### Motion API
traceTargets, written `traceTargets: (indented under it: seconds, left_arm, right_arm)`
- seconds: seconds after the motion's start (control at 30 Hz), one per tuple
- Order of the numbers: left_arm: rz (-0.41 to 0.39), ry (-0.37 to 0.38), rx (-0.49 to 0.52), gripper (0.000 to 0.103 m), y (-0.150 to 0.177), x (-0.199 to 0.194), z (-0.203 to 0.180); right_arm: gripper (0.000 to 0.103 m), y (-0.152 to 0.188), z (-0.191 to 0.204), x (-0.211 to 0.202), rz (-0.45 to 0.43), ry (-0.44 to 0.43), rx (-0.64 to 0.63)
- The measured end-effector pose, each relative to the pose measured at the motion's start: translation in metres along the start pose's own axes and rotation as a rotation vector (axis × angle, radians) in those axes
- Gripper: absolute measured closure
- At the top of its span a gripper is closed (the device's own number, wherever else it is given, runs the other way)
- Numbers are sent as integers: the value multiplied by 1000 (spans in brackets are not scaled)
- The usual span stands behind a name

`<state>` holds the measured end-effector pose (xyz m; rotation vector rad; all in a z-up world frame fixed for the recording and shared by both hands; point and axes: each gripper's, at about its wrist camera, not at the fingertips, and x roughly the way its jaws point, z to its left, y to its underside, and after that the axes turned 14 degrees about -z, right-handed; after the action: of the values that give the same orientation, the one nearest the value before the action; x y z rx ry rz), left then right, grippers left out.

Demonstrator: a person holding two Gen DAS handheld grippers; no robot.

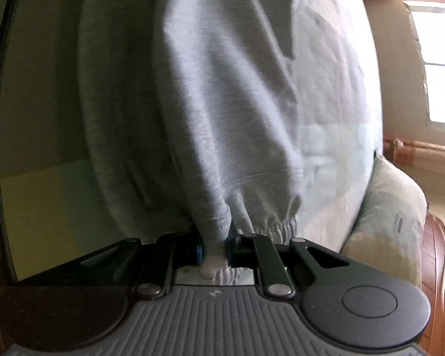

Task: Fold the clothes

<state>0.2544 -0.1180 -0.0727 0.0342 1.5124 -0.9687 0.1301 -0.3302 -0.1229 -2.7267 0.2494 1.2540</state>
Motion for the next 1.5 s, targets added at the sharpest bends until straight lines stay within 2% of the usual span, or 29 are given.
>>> traceTargets:
  seconds: [0.13,0.27,0.4,0.5,0.67,0.8,0.83,0.87,0.9,0.93,1.03,1.1,1.2,1.27,1.33,1.4,1.5]
  left_arm:
    - [6,11,11,102,4,4,-3]
    - [-1,16,-5,102,8,-6,-7]
    - [5,15,14,102,15,1,-14]
    - [10,7,23,102,15,5,-15]
    - [19,-5,37,102,15,11,-17]
    - [25,-15,49,101,14,17,-19]
    - [27,-17,52,101,14,18,-19]
    - [26,-26,42,96,14,17,-19]
    - [21,-42,15,94,13,13,-17]
    - [17,-58,-11,94,12,9,-16]
    - [9,-107,-115,93,12,-5,-11]
    - [18,-141,-204,86,16,-15,-9]
    - [45,-191,-328,83,28,-33,-10]
    - [65,-226,-393,82,38,-47,-12]
    - [91,-279,-478,82,50,-61,-9]
    - [105,-343,-578,81,63,-72,-1]
    - [81,-459,-696,75,79,-83,16]
  right_arm:
    - [87,-3,7,3,4,9,-55]
    - [87,-13,1,-8,-17,41,-45]
    - [87,-16,11,-9,-28,7,-59]
    - [85,-14,18,-2,-3,-17,-92]
    - [84,-7,8,0,-1,-27,-68]
    - [77,-3,5,-3,4,-37,-67]
    - [71,-3,1,-6,10,-43,-48]
    - [67,-2,-4,-10,17,-49,-25]
    - [57,-2,-8,-14,24,-55,-2]
    - [51,-1,-13,-18,36,-67,27]
    - [51,4,-27,-29,87,-100,95]
    - [51,8,-41,-33,144,-114,164]
    - [52,12,-74,-34,214,-101,326]
    - [52,10,-101,-31,221,-76,447]
    - [52,4,-129,-27,184,-50,589]
    - [52,-29,-160,-5,112,-57,732]
    - [52,-92,-143,7,16,-96,914]
